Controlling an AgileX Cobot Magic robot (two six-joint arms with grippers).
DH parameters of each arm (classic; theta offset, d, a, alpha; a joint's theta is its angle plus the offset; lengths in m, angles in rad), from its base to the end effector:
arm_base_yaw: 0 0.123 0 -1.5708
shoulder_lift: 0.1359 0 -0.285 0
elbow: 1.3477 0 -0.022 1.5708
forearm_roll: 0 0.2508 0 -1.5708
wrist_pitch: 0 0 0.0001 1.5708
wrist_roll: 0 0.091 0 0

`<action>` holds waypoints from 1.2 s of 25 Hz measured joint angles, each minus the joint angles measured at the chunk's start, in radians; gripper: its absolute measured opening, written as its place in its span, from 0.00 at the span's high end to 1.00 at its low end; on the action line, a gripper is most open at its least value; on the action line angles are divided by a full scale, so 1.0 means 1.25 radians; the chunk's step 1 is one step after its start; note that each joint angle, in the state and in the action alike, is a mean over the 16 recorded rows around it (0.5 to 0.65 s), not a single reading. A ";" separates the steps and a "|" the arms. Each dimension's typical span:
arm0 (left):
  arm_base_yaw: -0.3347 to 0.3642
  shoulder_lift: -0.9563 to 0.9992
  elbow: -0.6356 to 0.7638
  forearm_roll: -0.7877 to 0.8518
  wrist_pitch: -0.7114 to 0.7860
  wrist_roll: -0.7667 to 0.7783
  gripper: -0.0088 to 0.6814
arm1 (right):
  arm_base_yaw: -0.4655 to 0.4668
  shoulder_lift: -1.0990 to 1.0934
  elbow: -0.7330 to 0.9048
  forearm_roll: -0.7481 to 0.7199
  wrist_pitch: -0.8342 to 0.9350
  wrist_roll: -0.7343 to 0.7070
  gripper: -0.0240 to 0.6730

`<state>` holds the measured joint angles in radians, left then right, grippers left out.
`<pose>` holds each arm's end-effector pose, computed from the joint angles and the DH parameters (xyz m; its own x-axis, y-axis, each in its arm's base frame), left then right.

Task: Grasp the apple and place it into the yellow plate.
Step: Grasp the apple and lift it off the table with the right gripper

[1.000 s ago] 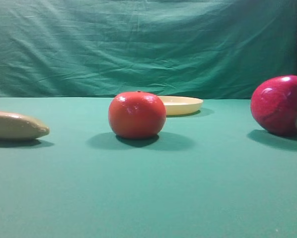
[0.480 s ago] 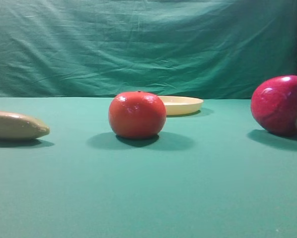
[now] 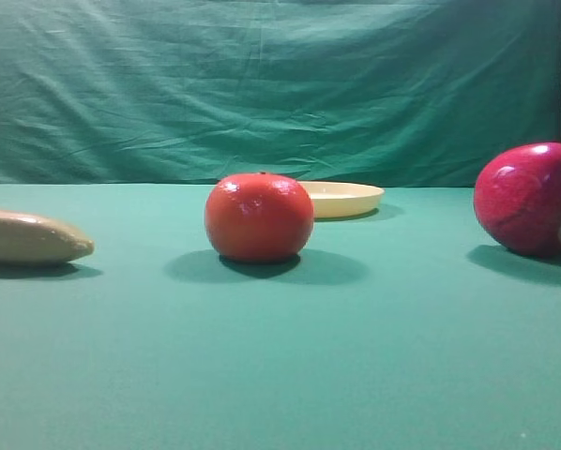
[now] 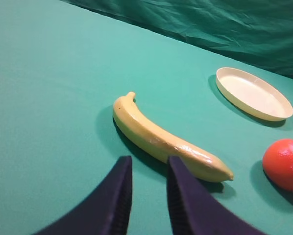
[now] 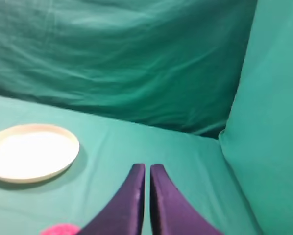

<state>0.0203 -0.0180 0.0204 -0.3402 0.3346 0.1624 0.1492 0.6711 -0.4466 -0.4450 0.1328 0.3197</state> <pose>0.0532 -0.0089 0.1788 -0.2406 -0.1635 -0.9567 0.0487 0.9824 -0.1802 0.1414 0.0160 0.2931 -0.2384 -0.1586 -0.9581 -0.1238 0.9835 -0.1320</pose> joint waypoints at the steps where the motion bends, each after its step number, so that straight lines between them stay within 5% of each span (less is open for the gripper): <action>1: 0.000 0.000 0.000 0.000 0.000 0.000 0.76 | 0.011 0.030 -0.020 -0.001 0.031 0.000 0.97; 12: 0.000 0.000 0.000 0.000 0.000 0.000 0.76 | 0.088 0.281 -0.174 0.113 0.360 -0.001 0.97; 20: 0.000 0.000 0.000 0.000 0.000 0.000 0.76 | 0.101 0.368 -0.205 0.213 0.402 -0.031 0.93; 24: 0.000 0.000 0.000 0.000 0.000 0.000 0.76 | 0.109 0.384 -0.223 0.232 0.386 -0.065 0.78; 30: 0.000 0.000 0.000 0.000 0.001 0.000 0.76 | 0.123 0.408 -0.267 0.245 0.377 -0.122 0.44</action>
<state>0.0203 -0.0180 0.0204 -0.3402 0.3352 0.1624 0.3026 1.1809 -0.7802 -0.1391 0.6040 0.1675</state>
